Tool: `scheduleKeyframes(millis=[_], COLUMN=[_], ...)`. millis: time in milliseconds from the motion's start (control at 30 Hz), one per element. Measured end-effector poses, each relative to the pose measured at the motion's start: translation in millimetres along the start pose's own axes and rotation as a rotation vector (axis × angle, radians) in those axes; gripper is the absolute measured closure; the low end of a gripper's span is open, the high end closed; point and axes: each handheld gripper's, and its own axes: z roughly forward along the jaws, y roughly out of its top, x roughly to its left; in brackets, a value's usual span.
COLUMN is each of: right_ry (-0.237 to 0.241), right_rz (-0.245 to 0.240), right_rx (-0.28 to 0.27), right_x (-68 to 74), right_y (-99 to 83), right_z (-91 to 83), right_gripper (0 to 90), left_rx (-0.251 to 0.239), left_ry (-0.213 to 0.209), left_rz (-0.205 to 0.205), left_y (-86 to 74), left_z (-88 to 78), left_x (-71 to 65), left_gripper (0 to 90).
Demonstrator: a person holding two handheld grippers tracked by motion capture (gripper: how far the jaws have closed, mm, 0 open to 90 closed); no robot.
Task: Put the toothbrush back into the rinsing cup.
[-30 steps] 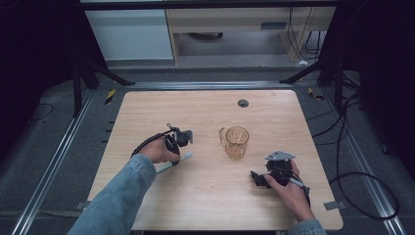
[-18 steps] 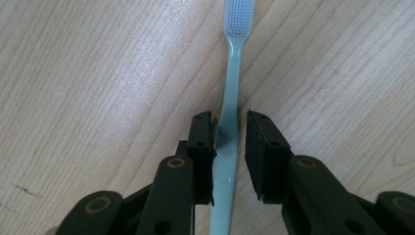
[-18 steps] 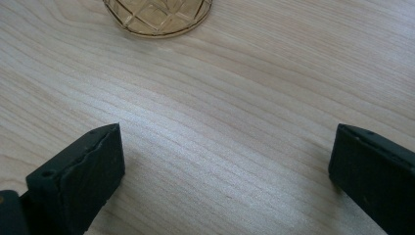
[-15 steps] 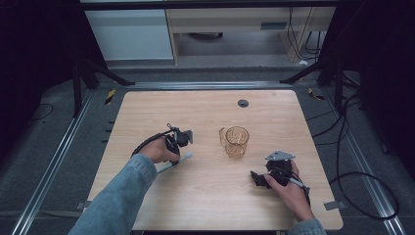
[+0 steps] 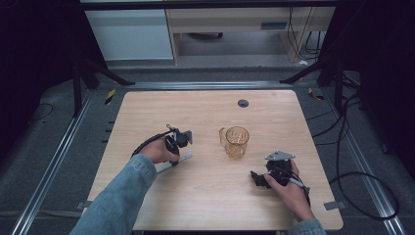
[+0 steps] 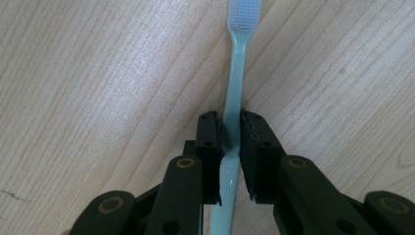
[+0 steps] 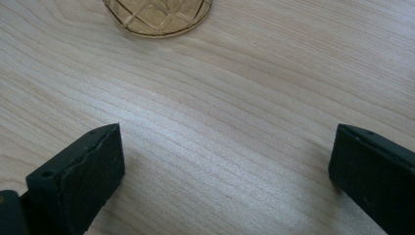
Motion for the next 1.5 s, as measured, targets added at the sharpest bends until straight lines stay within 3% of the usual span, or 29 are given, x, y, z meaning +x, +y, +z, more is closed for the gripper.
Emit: scheduleKeyframes(millis=[200, 433, 800, 1500], right_ry=[0.0, 0.005, 0.009, 0.011], right_rz=[-0.001, 0.001, -0.006, -0.008], right_rx=[0.0, -0.001, -0.002, -0.001], right_x=[-0.1, 0.3, 0.0, 0.0], right_y=[0.0, 0.0, -0.1, -0.1], right_z=[0.0, -0.1, -0.1, -0.1], right_gripper=[0.4, 0.4, 0.4, 0.4], left_rx=[-0.013, -0.055, -0.145, -0.325], left_ry=[0.001, 0.019, 0.047, 0.058], left_rz=[-0.008, -0.009, -0.012, -0.031], left_y=[-1.4, -3.2, 0.5, 3.8], left_z=[-1.7, -15.8, -38.9, -74.3], left_x=[0.2, 0.4, -5.5, -11.3], left_gripper=[78.6, 78.7, 78.8, 78.8])
